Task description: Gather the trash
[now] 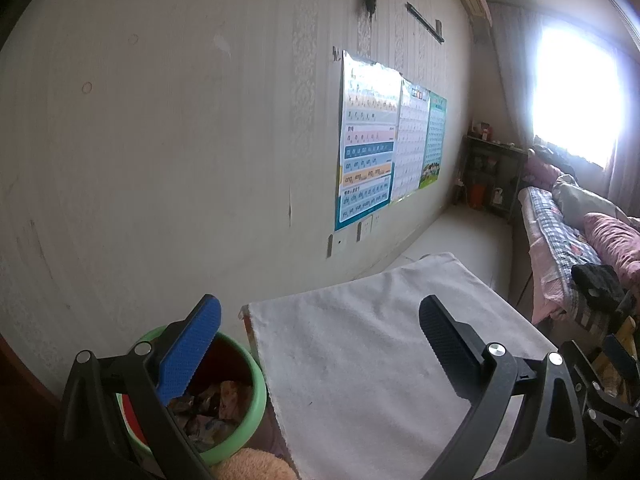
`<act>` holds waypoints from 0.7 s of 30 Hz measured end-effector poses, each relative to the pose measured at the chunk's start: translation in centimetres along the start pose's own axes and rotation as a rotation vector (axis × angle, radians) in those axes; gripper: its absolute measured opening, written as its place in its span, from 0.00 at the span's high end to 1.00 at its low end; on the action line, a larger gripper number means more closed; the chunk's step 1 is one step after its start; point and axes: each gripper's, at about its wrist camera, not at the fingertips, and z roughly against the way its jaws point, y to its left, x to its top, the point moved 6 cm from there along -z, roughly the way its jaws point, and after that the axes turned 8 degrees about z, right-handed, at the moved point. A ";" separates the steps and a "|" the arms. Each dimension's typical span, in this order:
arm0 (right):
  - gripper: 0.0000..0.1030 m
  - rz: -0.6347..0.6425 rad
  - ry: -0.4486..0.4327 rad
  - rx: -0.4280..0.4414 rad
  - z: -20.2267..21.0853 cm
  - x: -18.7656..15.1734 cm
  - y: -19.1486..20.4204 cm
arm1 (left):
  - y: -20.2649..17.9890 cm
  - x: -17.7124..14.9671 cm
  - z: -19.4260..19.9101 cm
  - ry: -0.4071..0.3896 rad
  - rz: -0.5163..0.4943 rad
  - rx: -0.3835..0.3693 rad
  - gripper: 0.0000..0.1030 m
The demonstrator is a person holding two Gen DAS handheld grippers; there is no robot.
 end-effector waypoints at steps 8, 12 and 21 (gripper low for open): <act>0.04 0.006 0.029 0.012 -0.6 -0.6 0.3 | 0.2 -0.3 -0.5 0.016 0.002 0.008 0.08; 0.04 0.009 0.041 0.015 -0.8 -0.9 0.4 | 0.3 -0.5 -0.7 0.022 0.004 0.011 0.08; 0.04 0.016 0.085 0.031 -1.7 -1.8 1.0 | 1.0 -1.0 -1.3 0.043 0.026 0.012 0.08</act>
